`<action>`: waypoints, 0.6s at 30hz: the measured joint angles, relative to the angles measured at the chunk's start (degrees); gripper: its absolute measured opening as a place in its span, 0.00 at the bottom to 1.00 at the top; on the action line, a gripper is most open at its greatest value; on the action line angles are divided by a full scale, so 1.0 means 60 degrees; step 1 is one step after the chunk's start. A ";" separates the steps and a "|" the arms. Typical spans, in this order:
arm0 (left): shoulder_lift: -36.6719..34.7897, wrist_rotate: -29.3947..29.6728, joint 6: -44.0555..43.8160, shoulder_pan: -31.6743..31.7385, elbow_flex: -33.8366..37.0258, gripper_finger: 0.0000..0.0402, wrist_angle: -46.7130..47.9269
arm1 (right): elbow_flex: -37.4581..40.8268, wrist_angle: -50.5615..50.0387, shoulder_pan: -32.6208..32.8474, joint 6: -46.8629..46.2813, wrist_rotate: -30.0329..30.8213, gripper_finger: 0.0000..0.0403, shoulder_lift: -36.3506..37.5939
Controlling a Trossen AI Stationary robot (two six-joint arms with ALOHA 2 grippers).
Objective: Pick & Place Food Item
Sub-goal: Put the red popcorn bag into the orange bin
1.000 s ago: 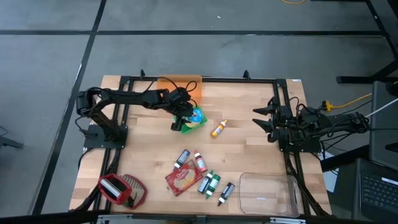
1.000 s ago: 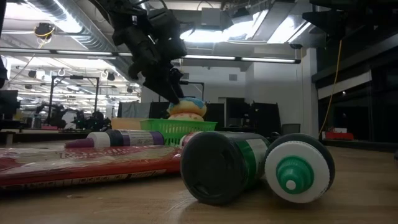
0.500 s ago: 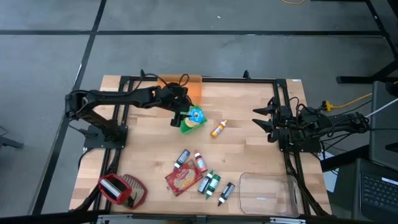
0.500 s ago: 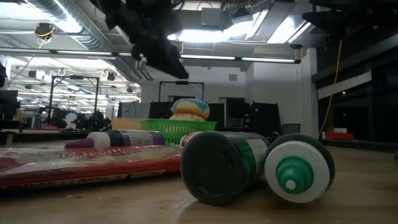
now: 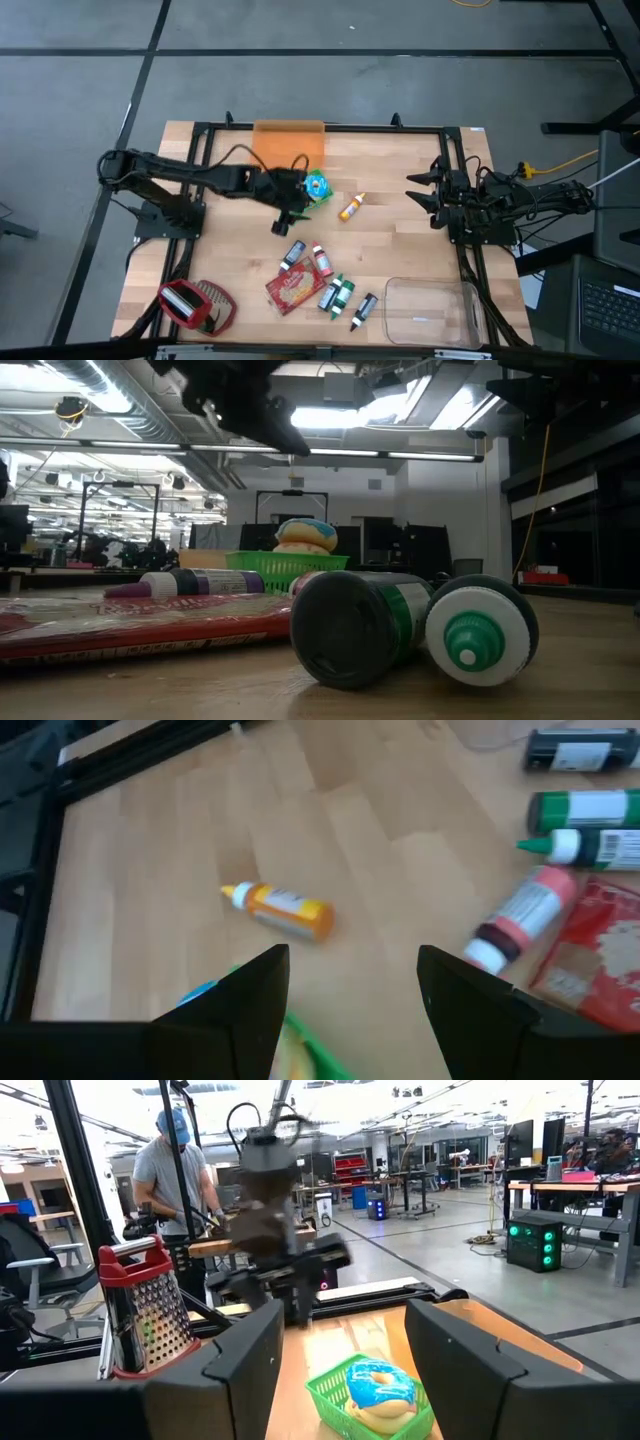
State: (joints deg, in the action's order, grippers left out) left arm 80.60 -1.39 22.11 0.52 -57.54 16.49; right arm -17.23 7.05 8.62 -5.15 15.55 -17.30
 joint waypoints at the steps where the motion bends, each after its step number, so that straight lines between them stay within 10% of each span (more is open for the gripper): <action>1: 0.0000 0.0336 -0.0098 -0.0277 0.0000 0.53 -0.0017 | -0.0003 -0.0003 0.0000 0.0000 0.0000 0.53 0.0000; 18: 0.0000 0.6719 -0.4339 -0.3930 0.0000 0.54 0.0083 | -0.0002 -0.0087 -0.0002 -0.0275 -0.0005 0.53 -0.0072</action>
State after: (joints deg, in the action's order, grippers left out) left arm 80.60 38.93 -3.93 -23.06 -57.54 16.99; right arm -17.24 6.52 8.61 -6.80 15.52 -17.73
